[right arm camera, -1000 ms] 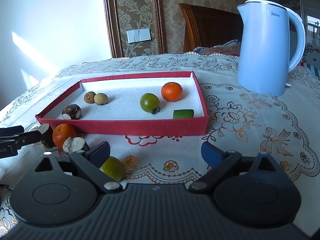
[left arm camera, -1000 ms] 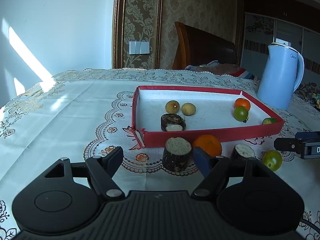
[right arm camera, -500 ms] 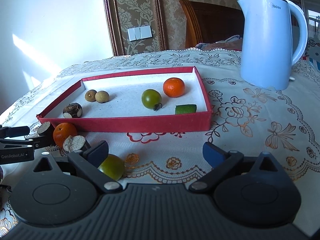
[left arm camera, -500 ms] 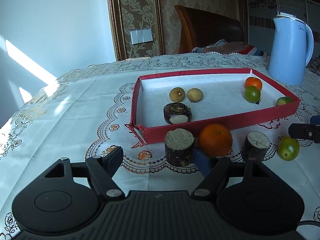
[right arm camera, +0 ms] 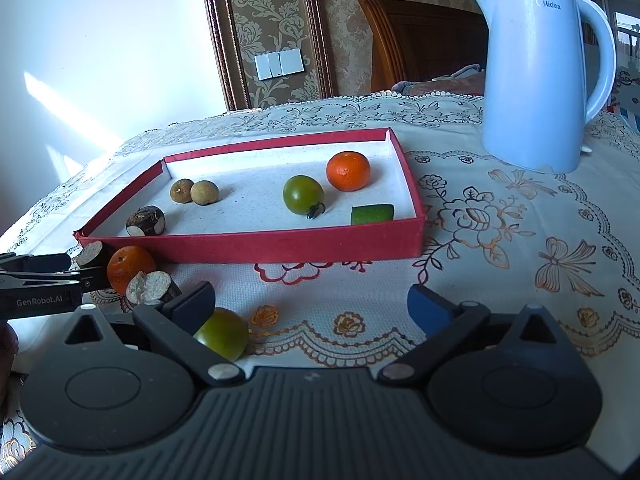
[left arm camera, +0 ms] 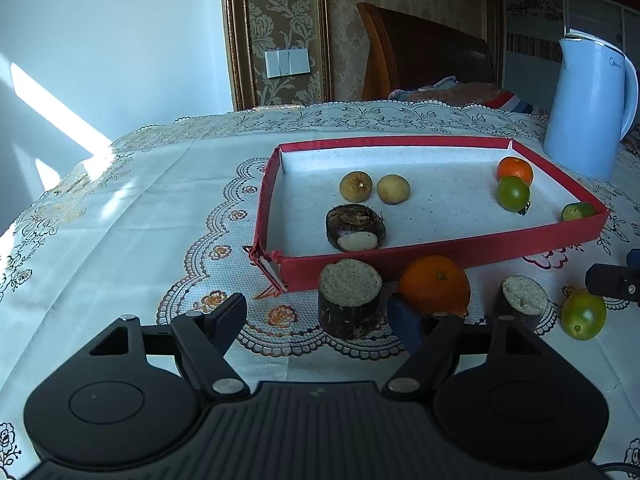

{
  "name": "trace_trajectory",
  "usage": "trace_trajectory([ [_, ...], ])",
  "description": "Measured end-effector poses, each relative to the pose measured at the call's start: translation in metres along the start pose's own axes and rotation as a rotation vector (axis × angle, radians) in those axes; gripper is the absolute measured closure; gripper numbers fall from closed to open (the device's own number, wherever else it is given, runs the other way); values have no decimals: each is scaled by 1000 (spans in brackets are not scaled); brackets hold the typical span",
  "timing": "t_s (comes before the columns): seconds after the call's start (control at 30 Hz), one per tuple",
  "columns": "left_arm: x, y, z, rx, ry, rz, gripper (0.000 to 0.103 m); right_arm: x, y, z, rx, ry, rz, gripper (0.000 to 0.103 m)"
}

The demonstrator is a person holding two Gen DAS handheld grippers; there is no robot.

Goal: Organize fruits

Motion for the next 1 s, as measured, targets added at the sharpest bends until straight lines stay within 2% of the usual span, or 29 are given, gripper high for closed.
trace_trajectory([
  [0.07,-1,6,7,-10,-41,30,25,0,0,0,1,1,0,0],
  [0.23,-4,3,34,-11,-170,16,27,-1,-1,5,4,-29,-5,0],
  [0.37,-3,5,29,18,-133,24,27,-2,-3,17,14,-94,-7,0],
  [0.73,-4,5,29,19,-124,27,26,-7,-6,33,31,-169,-8,1],
  [0.83,-4,5,28,23,-120,27,26,-11,-4,42,47,-208,17,4],
  [0.97,-4,5,27,23,-120,28,26,-15,0,52,7,-270,37,15],
  [1.0,-4,5,27,22,-120,27,26,-16,1,53,4,-275,44,21],
])
Point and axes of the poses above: each gripper's, at about its wrist camera, not at the fingertips, and y roughly the way its jaws point, z to its left, x to its top, the point moved 10 cm from there along y, roughly the way its jaws point, and after that the axes turned 14 degrees about z, right-handed, at the moved point
